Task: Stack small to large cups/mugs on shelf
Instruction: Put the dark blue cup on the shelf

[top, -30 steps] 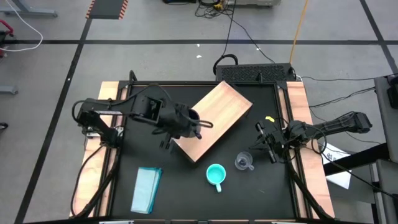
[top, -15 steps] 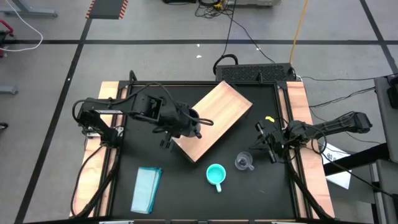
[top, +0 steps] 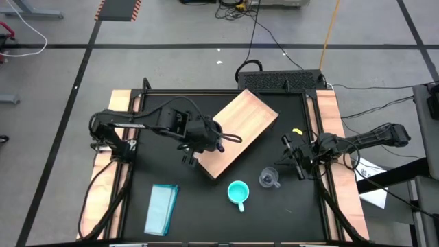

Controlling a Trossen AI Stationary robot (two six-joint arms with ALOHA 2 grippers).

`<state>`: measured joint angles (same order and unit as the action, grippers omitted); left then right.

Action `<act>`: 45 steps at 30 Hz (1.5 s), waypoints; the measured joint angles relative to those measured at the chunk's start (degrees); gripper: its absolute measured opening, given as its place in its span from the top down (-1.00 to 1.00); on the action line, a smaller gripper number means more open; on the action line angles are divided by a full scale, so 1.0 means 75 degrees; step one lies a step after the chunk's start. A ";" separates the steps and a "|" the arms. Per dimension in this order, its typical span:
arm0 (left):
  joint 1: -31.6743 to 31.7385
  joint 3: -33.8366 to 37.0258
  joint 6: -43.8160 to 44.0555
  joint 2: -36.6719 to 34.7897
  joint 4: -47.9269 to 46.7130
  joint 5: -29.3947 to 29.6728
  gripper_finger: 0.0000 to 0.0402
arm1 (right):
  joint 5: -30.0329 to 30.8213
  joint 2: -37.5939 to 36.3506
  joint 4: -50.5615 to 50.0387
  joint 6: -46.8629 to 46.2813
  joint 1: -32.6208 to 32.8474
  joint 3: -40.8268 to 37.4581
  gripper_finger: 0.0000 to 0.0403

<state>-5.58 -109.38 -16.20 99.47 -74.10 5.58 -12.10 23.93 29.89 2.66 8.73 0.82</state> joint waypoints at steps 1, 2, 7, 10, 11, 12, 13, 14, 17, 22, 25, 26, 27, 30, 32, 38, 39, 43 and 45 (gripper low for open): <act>0.0000 0.0000 0.0021 0.0019 -0.0051 -0.0002 0.93 | 0.0000 0.0021 0.0005 0.0000 -0.0003 0.0000 1.00; 0.0000 0.0000 0.0062 0.0037 -0.0107 -0.0001 0.93 | 0.0000 0.0038 0.0008 -0.0002 -0.0003 0.0000 1.00; -0.0002 0.0008 0.0236 0.0167 -0.0168 0.0003 0.93 | 0.0000 0.0058 0.0027 -0.0001 -0.0002 0.0000 1.00; -0.0026 0.0003 0.0240 0.0131 -0.0118 0.0006 0.93 | 0.0000 0.0063 0.0037 -0.0003 -0.0003 0.0000 1.00; -0.0029 0.0003 0.0249 0.0130 -0.0117 0.0006 0.93 | 0.0000 0.0063 0.0038 -0.0003 -0.0003 0.0000 1.00; -0.0029 0.0003 0.0257 0.0136 -0.0117 0.0006 0.93 | 0.0000 0.0063 0.0036 -0.0003 -0.0003 0.0000 1.00; -0.0029 0.0003 0.0262 0.0145 -0.0111 0.0006 0.93 | 0.0000 0.0063 0.0035 -0.0003 -0.0002 0.0000 1.00; -0.0029 0.0003 0.0262 0.0147 -0.0111 0.0006 0.93 | 0.0000 0.0063 0.0038 -0.0003 -0.0001 0.0000 1.00; -0.0029 0.0003 0.0256 0.0144 -0.0111 0.0006 0.93 | 0.0000 0.0063 0.0038 -0.0003 -0.0003 0.0000 1.00; -0.0029 0.0003 0.0256 0.0144 -0.0108 0.0006 0.93 | 0.0000 0.0063 0.0038 -0.0003 -0.0001 0.0000 1.00; -0.0032 0.0003 0.0256 0.0144 -0.0100 0.0006 0.93 | -0.0001 0.0063 0.0038 -0.0003 -0.0002 0.0000 1.00; -0.0055 0.0003 0.0259 0.0144 -0.0081 0.0007 0.93 | 0.0000 0.0063 0.0038 -0.0006 0.0000 0.0000 1.00; -0.0069 0.0003 0.0259 0.0144 -0.0041 0.0015 0.93 | -0.0003 0.0063 0.0038 -0.0006 0.0000 0.0000 1.00; -0.0124 0.0003 0.0249 0.0144 0.0145 0.0032 0.93 | -0.0001 0.0063 0.0038 -0.0004 -0.0001 0.0000 1.00; -0.0142 0.0003 0.0237 0.0144 0.0157 0.0033 0.93 | 0.0000 0.0063 0.0038 -0.0006 -0.0002 0.0000 1.00; -0.0221 0.0003 0.0333 0.0144 0.0144 0.0032 0.93 | -0.0003 0.0063 0.0038 -0.0034 -0.0001 0.0000 1.00; -0.0224 0.0003 0.0381 0.0144 0.0142 0.0032 0.93 | -0.0003 0.0063 0.0038 -0.0058 0.0000 0.0000 1.00; -0.0310 0.0126 0.0428 0.0141 0.0171 0.0065 0.93 | -0.0003 0.0063 0.0038 -0.0064 0.0000 0.0000 1.00; -0.0343 0.0283 0.0462 0.0141 0.0207 0.0061 0.93 | -0.0003 0.0063 0.0038 -0.0064 -0.0002 0.0000 1.00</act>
<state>-8.16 -107.26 -12.74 100.53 -72.55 6.04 -12.12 24.40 30.17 2.17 8.71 0.82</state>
